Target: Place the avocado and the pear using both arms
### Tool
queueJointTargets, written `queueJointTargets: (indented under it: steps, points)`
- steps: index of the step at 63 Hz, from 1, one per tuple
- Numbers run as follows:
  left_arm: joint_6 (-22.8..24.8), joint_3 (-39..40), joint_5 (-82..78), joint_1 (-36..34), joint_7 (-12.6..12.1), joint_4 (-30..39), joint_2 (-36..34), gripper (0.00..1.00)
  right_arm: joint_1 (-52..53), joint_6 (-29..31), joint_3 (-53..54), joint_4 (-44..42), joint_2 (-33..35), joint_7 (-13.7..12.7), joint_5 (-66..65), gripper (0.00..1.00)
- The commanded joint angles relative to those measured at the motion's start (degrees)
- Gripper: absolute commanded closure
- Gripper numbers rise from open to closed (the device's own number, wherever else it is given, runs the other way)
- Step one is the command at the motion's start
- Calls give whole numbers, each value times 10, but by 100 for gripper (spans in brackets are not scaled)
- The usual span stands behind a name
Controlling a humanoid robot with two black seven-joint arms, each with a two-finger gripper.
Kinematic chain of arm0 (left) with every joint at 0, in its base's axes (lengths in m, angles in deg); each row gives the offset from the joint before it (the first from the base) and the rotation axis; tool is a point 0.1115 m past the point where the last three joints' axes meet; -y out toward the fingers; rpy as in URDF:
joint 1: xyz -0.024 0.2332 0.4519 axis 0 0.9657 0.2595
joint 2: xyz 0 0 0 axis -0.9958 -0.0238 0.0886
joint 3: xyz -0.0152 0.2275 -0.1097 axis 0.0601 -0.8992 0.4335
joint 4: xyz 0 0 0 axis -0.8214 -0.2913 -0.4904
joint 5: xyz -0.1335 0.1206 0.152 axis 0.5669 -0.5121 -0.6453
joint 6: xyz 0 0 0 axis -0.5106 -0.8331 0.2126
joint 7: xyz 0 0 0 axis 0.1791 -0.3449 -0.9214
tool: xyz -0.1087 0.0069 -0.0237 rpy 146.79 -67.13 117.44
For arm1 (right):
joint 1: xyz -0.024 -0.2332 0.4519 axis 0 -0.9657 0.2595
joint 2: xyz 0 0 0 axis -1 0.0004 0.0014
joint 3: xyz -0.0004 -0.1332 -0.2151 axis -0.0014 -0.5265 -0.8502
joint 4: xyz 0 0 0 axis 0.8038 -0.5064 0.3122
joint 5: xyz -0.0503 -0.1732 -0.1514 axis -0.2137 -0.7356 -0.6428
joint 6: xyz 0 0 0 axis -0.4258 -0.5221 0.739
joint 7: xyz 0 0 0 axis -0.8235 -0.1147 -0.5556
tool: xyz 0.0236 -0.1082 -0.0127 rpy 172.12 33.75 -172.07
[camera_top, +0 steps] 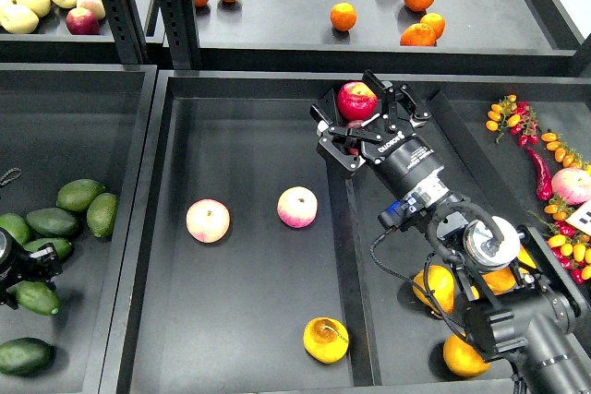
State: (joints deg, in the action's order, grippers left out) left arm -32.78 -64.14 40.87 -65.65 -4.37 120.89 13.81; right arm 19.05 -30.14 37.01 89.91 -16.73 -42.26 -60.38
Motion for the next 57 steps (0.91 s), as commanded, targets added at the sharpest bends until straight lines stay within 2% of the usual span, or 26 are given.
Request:
queueJointTargets:
  steps: [1,26,36,46,57]
  points:
    - [0,15,0,-8,0,1,-14,4,-6,2,0,0,0,-1,0,0]
    - [0,176,44,-23,0,-13,-44,2,-61,11,2,1,0,-4,1,0]
    - [0,205,103,-21,0,-16,-55,2,-70,10,-5,11,0,-6,0,0]
    - [0,306,187,-6,0,-11,-63,1,-86,11,-18,32,0,-18,1,0]
    - [0,421,269,15,0,-4,-48,1,-104,12,-31,40,75,-50,1,0]
